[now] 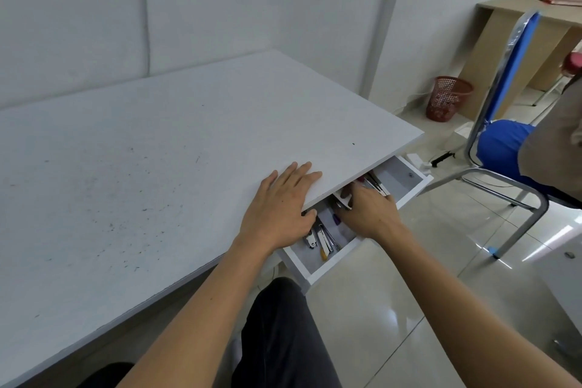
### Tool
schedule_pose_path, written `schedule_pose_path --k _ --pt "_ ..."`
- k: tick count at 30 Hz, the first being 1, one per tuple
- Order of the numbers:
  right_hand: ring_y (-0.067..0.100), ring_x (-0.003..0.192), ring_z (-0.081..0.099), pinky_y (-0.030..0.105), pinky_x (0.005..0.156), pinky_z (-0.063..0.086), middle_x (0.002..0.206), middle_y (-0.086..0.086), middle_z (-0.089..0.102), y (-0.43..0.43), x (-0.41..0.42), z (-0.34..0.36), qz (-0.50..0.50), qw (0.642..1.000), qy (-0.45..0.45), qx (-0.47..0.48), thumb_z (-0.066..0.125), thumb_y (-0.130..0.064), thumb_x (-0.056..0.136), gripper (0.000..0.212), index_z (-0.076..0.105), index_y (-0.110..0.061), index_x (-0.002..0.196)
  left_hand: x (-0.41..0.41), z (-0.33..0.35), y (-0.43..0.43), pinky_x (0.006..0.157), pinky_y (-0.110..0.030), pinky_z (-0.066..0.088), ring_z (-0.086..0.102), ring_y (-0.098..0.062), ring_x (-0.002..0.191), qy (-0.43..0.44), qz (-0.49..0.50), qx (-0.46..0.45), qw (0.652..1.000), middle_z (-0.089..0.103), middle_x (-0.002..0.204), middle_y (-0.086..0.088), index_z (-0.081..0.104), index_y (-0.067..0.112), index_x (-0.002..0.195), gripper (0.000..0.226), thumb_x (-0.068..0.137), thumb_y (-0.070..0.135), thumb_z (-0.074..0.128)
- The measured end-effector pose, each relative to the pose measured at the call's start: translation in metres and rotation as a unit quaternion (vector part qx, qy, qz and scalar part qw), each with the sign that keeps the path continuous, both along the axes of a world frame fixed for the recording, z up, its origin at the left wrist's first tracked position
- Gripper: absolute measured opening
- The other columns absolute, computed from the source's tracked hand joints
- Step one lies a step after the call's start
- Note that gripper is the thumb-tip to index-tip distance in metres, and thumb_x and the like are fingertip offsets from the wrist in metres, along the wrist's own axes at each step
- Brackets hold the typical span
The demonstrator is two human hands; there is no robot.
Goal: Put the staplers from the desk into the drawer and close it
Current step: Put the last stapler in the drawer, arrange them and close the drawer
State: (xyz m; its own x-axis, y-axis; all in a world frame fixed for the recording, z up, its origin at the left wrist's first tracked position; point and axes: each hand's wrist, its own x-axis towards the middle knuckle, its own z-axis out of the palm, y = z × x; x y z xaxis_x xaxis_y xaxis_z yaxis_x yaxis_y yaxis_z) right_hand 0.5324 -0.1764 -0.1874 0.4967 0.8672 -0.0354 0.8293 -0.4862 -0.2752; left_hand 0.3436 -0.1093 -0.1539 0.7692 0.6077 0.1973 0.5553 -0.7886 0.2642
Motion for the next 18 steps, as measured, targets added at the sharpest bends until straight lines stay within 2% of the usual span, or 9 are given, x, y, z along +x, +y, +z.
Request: schedule_pose_path --k 3,5,7,11,14,16,18 --pt "0.020 0.100 0.064 0.045 0.098 0.038 0.096 -0.010 0.071 -0.017 -0.010 0.011 -0.018 0.998 0.056 0.022 0.056 -0.042 0.084 0.027 0.060 -0.030 0.108 -0.001 0.000 -0.001 0.120 -0.037 0.004 0.004 -0.008 0.148 -0.004 -0.001 -0.005 1.000 0.013 0.162 0.009 0.022 0.033 0.151 0.066 0.089 0.040 0.044" --pt "0.013 0.086 0.062 0.046 0.097 0.044 0.082 -0.018 0.067 -0.029 -0.017 0.019 -0.021 0.995 0.082 0.059 0.054 -0.036 0.083 0.016 0.065 -0.035 0.095 -0.003 0.000 -0.002 0.119 -0.035 0.004 0.004 -0.007 0.148 -0.010 -0.001 -0.014 1.000 0.014 0.162 0.010 0.023 0.033 0.151 0.065 0.089 0.041 0.044" --pt "0.007 0.076 0.060 0.045 0.091 0.050 0.072 -0.020 0.065 -0.039 -0.026 0.027 -0.025 0.987 0.112 0.116 0.053 -0.030 0.084 0.013 0.065 -0.036 0.084 -0.007 0.001 -0.004 0.119 -0.034 0.003 0.005 -0.006 0.147 -0.019 0.000 -0.024 1.000 0.015 0.162 0.012 0.025 0.034 0.150 0.064 0.089 0.042 0.043" --pt "0.009 0.077 0.065 0.038 0.078 0.056 0.077 -0.010 0.071 -0.047 -0.044 0.049 -0.018 0.966 0.177 0.190 0.058 -0.022 0.086 0.013 0.068 -0.030 0.084 -0.026 0.001 -0.010 0.117 -0.030 0.000 0.004 -0.004 0.147 -0.026 0.001 -0.042 0.999 0.015 0.161 0.014 0.026 0.037 0.149 0.064 0.089 0.047 0.045" --pt "0.012 0.076 0.062 0.020 0.065 0.052 0.082 0.002 0.071 -0.043 -0.058 0.065 0.013 0.952 0.212 0.220 0.059 -0.019 0.088 0.015 0.068 -0.031 0.084 -0.049 0.000 -0.016 0.114 -0.026 -0.001 0.006 -0.001 0.146 -0.041 0.008 -0.069 0.997 0.018 0.160 0.016 0.030 0.038 0.147 0.061 0.090 0.050 0.045" --pt "0.007 0.079 0.061 0.010 0.057 0.047 0.083 0.001 0.071 -0.040 -0.066 0.071 0.029 0.947 0.223 0.228 0.060 -0.018 0.089 0.016 0.067 -0.031 0.085 -0.066 0.000 -0.021 0.112 -0.023 0.001 0.010 0.000 0.145 -0.061 0.023 -0.091 0.994 0.022 0.158 0.018 0.035 0.039 0.145 0.057 0.091 0.051 0.046" --pt "0.003 0.076 0.062 0.009 0.052 0.045 0.083 -0.006 0.070 -0.038 -0.075 0.071 0.030 0.946 0.230 0.224 0.059 -0.019 0.090 0.017 0.066 -0.033 0.087 -0.087 0.003 -0.025 0.110 -0.021 0.003 0.014 0.002 0.143 -0.085 0.040 -0.112 0.989 0.026 0.157 0.020 0.039 0.039 0.142 0.052 0.091 0.050 0.046"
